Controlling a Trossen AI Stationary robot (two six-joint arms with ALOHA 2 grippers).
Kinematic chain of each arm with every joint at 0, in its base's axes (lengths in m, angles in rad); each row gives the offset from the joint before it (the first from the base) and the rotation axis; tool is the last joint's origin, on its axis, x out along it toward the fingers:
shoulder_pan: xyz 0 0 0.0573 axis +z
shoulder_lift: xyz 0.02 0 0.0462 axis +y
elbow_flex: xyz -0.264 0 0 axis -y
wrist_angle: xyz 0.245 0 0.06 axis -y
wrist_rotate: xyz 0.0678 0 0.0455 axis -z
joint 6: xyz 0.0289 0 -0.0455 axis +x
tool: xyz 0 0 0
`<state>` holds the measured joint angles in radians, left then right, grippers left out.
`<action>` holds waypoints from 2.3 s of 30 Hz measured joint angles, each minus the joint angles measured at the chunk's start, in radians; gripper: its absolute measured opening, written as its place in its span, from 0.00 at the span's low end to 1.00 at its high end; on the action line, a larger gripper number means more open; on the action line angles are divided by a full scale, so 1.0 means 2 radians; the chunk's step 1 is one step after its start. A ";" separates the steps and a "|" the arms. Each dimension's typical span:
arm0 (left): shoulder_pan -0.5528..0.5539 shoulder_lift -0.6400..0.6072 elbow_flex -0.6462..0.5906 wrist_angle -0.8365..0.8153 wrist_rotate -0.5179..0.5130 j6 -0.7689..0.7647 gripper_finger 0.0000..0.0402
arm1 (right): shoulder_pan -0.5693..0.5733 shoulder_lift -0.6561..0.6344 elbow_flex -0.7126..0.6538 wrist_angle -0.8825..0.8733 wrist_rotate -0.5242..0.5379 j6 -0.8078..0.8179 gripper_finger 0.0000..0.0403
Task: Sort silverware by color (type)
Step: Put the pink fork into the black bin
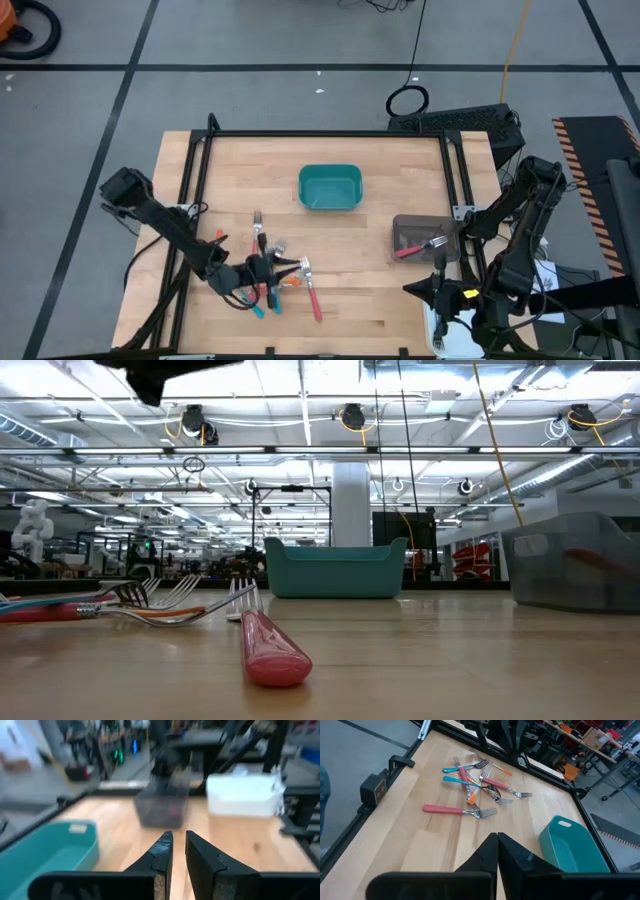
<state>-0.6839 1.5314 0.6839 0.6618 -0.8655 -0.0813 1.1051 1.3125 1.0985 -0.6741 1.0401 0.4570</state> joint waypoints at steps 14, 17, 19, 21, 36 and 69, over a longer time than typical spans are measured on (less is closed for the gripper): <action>0.004 -0.054 0.007 -0.512 -0.098 -0.603 0.13 | -0.020 0.000 0.000 0.002 -0.010 -0.004 0.01; 0.013 -0.054 0.007 -0.533 -0.070 -0.638 0.13 | -0.023 0.000 0.000 0.002 -0.028 -0.003 0.01; 0.020 -0.054 0.007 -0.542 -0.054 -0.652 0.13 | -0.025 0.000 0.000 0.002 -0.039 -0.002 0.01; 0.027 -0.054 0.007 -0.549 -0.049 -0.660 0.13 | -0.026 0.000 0.000 0.002 -0.044 0.001 0.01; 0.047 -0.049 0.007 -0.586 -0.008 -0.670 0.13 | -0.026 0.000 0.000 0.002 -0.051 0.010 0.01; 0.073 0.007 0.007 -0.708 0.123 -0.854 0.53 | -0.039 0.000 0.000 -0.006 -0.051 -0.003 0.01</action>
<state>-0.5381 1.5452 0.6975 -0.7538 -0.6200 -1.7893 1.0267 1.3121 1.0985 -0.6857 0.9375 0.4511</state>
